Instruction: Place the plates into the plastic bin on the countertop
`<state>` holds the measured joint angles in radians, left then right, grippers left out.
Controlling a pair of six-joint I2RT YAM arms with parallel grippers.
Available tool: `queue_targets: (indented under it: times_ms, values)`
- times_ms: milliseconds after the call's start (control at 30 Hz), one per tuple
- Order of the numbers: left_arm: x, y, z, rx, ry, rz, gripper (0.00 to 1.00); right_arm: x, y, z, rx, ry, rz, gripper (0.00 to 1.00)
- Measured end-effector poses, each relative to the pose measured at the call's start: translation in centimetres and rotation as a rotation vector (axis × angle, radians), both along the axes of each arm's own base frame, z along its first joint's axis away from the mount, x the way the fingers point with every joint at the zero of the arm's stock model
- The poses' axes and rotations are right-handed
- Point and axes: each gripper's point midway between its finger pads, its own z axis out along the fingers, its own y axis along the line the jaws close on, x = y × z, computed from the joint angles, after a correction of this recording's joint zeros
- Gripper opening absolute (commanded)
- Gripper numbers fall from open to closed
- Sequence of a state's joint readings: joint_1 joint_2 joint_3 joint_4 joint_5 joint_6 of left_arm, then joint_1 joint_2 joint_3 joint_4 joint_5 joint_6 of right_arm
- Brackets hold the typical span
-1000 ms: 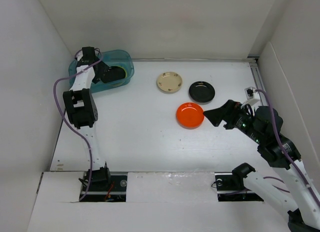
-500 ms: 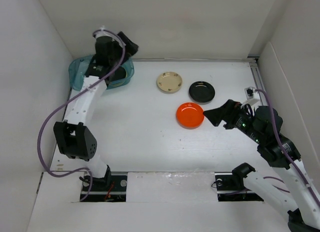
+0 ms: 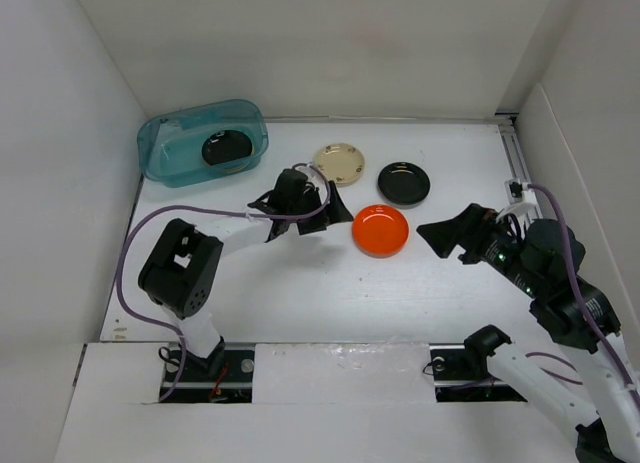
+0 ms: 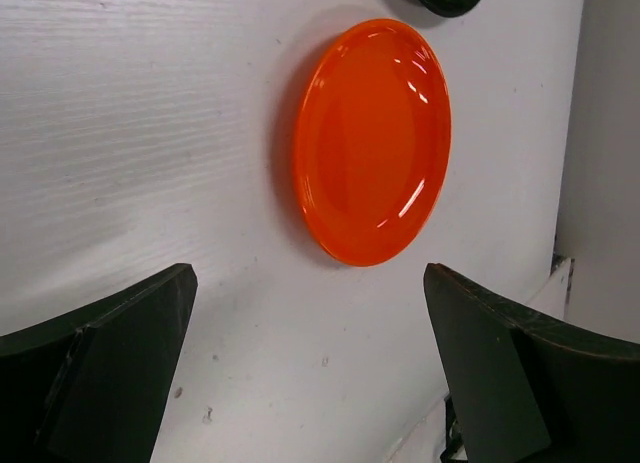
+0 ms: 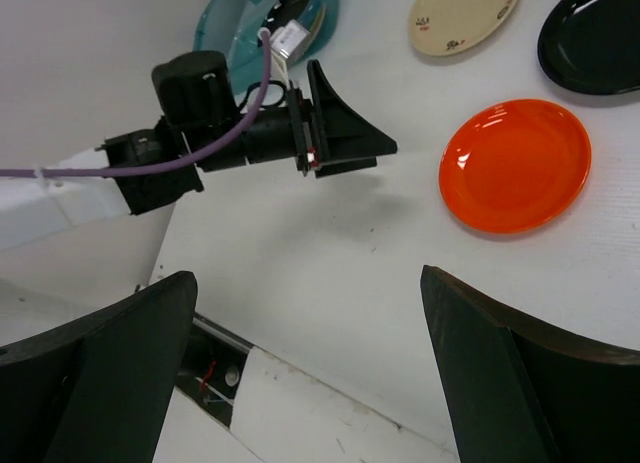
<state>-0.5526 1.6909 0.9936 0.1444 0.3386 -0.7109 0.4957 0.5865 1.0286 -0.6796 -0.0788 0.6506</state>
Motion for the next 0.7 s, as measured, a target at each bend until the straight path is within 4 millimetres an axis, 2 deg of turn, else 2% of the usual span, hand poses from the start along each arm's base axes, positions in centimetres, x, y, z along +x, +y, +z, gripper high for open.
queue_targets:
  times_ms: [133, 233, 267, 367, 400, 600, 667, 700]
  values:
    - [-0.3, -1.6, -0.9, -0.046, -0.012, -0.056, 0.9, -0.5, -0.5, 0.9, 0.012, -0.026, -0.008, 0.99]
    - [-0.8, -2.8, -3.0, -0.04, 0.013, -0.089, 0.84, -0.6, -0.5, 0.8, 0.009, -0.022, -0.008, 0.99]
    - [-1.0, -3.2, -4.0, -0.033, 0.03, -0.102, 0.79, -0.6, -0.5, 0.7, 0.007, -0.019, -0.008, 0.99]
    - [-0.3, -5.2, -4.2, -0.065, 0.014, -0.131, 0.7, -0.7, -0.5, 0.6, 0.004, -0.013, -0.008, 0.99]
    - [0.0, -5.6, -4.3, -0.071, 0.011, -0.132, 0.55, -0.7, -0.5, 0.6, 0.004, -0.012, -0.008, 0.99]
    - [1.1, -6.2, -5.4, -0.061, 0.018, -0.1, 0.41, -0.7, -0.6, 0.5, 0.001, -0.009, -0.012, 0.99]
    - [1.5, -6.3, -5.6, -0.057, 0.02, -0.087, 0.28, -0.7, -0.7, 0.4, 0.0, -0.009, -0.016, 0.99]
    - [1.8, -6.2, -5.9, -0.047, 0.021, -0.077, 0.09, -0.7, -0.7, 0.5, 0.0, -0.011, -0.017, 0.99]
